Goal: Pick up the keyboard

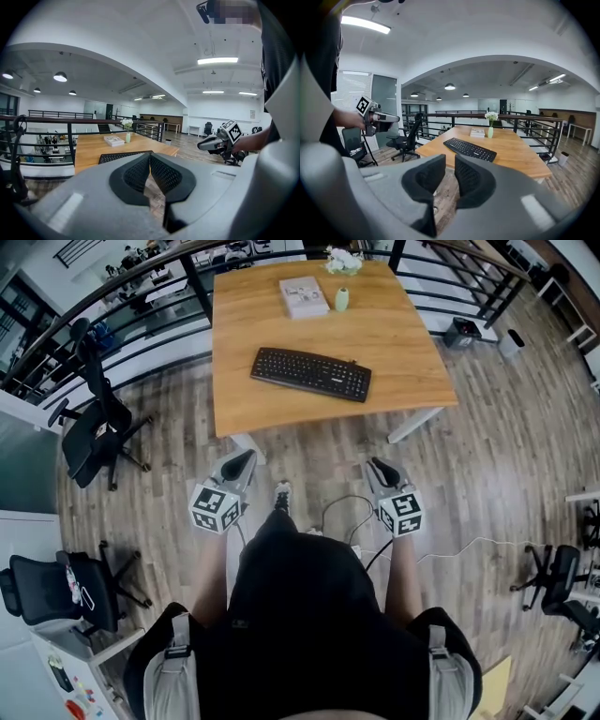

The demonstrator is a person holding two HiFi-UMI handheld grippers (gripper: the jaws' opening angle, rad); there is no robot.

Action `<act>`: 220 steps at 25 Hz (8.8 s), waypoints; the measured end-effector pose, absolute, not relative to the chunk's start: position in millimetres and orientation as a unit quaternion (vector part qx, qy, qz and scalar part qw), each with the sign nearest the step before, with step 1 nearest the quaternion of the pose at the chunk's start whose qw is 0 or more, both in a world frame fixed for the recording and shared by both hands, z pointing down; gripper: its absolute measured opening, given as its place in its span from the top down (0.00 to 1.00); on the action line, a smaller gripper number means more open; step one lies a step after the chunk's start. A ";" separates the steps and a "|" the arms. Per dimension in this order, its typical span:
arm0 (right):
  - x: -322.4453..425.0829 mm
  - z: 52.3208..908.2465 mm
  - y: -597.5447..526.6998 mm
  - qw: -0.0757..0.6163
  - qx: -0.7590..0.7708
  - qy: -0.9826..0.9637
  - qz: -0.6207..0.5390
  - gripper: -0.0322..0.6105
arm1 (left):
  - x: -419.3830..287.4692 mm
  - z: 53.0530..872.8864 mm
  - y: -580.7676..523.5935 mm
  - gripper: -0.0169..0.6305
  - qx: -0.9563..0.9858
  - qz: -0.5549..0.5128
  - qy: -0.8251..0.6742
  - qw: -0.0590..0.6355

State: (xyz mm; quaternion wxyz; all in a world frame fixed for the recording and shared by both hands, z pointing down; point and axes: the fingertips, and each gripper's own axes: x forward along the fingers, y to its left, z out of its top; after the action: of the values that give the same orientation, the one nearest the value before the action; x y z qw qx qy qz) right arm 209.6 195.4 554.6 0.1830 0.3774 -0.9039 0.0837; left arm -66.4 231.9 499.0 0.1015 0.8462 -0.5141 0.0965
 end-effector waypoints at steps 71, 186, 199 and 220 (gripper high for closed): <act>67.3 584.2 -48.9 0.248 0.448 -0.852 0.103 0.85 | -223.6 550.8 -65.3 0.95 0.877 0.100 -0.448 0.144; 215.5 792.4 -191.4 0.301 0.454 -0.721 0.428 0.60 | -212.5 784.4 -221.6 0.57 0.766 0.261 -0.431 0.400; 194.8 792.3 -183.6 0.274 0.411 -0.734 0.466 0.61 | -194.4 781.8 -215.3 0.55 0.781 0.221 -0.386 0.438; 197.4 791.6 -184.8 0.259 0.430 -0.734 0.457 0.63 | -195.4 786.5 -211.3 0.57 0.766 0.247 -0.426 0.413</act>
State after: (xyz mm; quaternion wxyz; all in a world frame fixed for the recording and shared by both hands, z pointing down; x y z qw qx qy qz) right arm 197.4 -184.8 791.6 0.2591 0.4296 -0.7344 0.4571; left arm -195.4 -211.3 786.5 0.4132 0.7657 -0.4263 0.2475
